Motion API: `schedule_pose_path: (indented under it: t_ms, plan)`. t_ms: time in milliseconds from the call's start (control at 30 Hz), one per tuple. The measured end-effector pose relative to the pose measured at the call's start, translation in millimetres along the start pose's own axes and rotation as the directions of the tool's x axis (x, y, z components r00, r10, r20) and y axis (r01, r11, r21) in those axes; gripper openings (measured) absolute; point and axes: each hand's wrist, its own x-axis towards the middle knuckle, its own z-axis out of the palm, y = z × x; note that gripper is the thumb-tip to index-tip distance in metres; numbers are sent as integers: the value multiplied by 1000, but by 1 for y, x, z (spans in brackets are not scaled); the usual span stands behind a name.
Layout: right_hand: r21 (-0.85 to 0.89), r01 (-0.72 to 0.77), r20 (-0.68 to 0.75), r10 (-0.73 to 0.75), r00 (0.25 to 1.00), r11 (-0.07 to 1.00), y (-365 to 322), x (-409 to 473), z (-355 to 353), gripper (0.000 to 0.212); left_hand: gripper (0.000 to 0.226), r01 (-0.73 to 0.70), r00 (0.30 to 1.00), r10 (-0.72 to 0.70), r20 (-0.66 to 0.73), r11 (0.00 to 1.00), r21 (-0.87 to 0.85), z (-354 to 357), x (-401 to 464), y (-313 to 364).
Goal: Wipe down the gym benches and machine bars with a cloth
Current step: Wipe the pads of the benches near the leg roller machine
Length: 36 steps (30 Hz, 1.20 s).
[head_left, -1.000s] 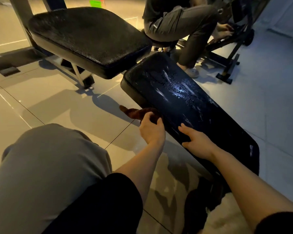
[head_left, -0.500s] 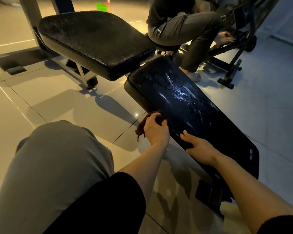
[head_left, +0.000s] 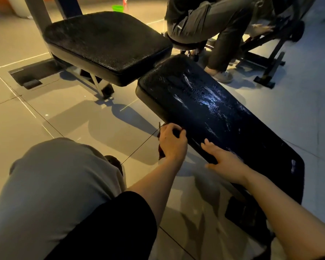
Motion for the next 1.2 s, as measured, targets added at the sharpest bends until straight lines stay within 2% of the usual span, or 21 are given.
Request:
schedule_pose_path:
  t_ms: [67, 100, 133, 200, 233, 267, 333, 400, 500, 567, 600, 667, 733, 767, 833, 900, 1000, 1033, 1133, 1167, 1200]
  plan:
    - [-38, 6, 2, -6, 1000, 999, -1, 1, -2, 71, 16, -80, 990, 70, 126, 993, 82, 6, -21, -12]
    - [-44, 9, 6, -9, 1000, 999, -1, 1, -3, 71, 17, -138, 984, 124, 128, 984, 108, 8, -30, -14]
    - [-38, 14, 9, -13, 1000, 999, -1, 1, -5, 71, 19, -184, 981, 176, 76, 976, 113, 9, -35, -13]
    - [-4, 19, 13, -19, 1000, 1000, 0, 2, -6, 70, 28, -213, 966, 224, -129, 972, 100, 12, -28, -4]
    - [14, 17, 14, -17, 1000, 1000, 1, 2, -5, 70, 35, -178, 960, 191, -207, 981, 80, 13, -18, 1]
    - [32, 12, 15, -12, 1000, 999, 3, 2, -4, 70, 42, -92, 966, 95, -242, 995, 25, 14, -8, 7]
    - [51, 14, 11, -15, 1000, 999, 6, 2, -1, 71, 46, 122, 967, -139, -214, 988, -91, 18, 3, 12]
    - [29, 30, 11, -31, 999, 999, 7, 1, 0, 72, 41, 188, 968, -197, -156, 980, -67, 24, -7, 8]
    - [39, 49, 20, -50, 999, 998, 8, 1, -2, 72, 33, 16, 1000, -17, 11, 998, 56, 30, -43, -16]
    - [57, 63, 16, -64, 998, 996, 8, 1, -5, 69, 29, -172, 972, 153, 176, 981, 95, 29, -66, -30]
    - [64, 64, 0, -64, 998, 996, 10, 1, -7, 67, 25, -255, 951, 232, 203, 962, 97, 28, -73, -36]
    - [73, 41, -62, -36, 997, 996, 15, -1, -12, 61, 20, -294, 955, 286, 81, 947, 126, 29, -70, -40]
    - [98, 9, -112, 2, 994, 995, 23, -3, -13, 59, 23, -210, 966, 230, -117, 964, 162, 33, -58, -36]
    - [111, 6, -113, 6, 994, 994, 26, -4, -11, 60, 25, -187, 964, 211, -159, 970, 156, 36, -51, -32]
    - [107, 16, -104, -5, 995, 994, 29, -3, -6, 64, 26, -204, 969, 220, -116, 969, 139, 41, -45, -26]
    - [117, 13, -106, 0, 994, 993, 31, 0, -5, 65, 27, -239, 971, 239, 21, 959, 150, 45, -52, -27]
    - [212, -7, -97, 28, 995, 977, 34, 3, -9, 62, 23, -383, 916, 351, 197, 910, 158, 42, -69, -42]
    - [243, -14, -93, 37, 995, 970, 35, 4, -10, 61, 19, -407, 908, 382, 173, 901, 149, 41, -69, -43]
    - [279, -18, -90, 45, 995, 960, 34, 5, -9, 59, 19, -356, 922, 374, -102, 921, 159, 44, -50, -33]
    - [282, -20, -96, 49, 994, 959, 34, 5, -8, 59, 19, -362, 914, 385, -131, 916, 171, 45, -44, -30]
    - [284, -23, -102, 55, 993, 958, 34, 5, -6, 59, 18, -399, 901, 423, -98, 895, 199, 45, -43, -30]
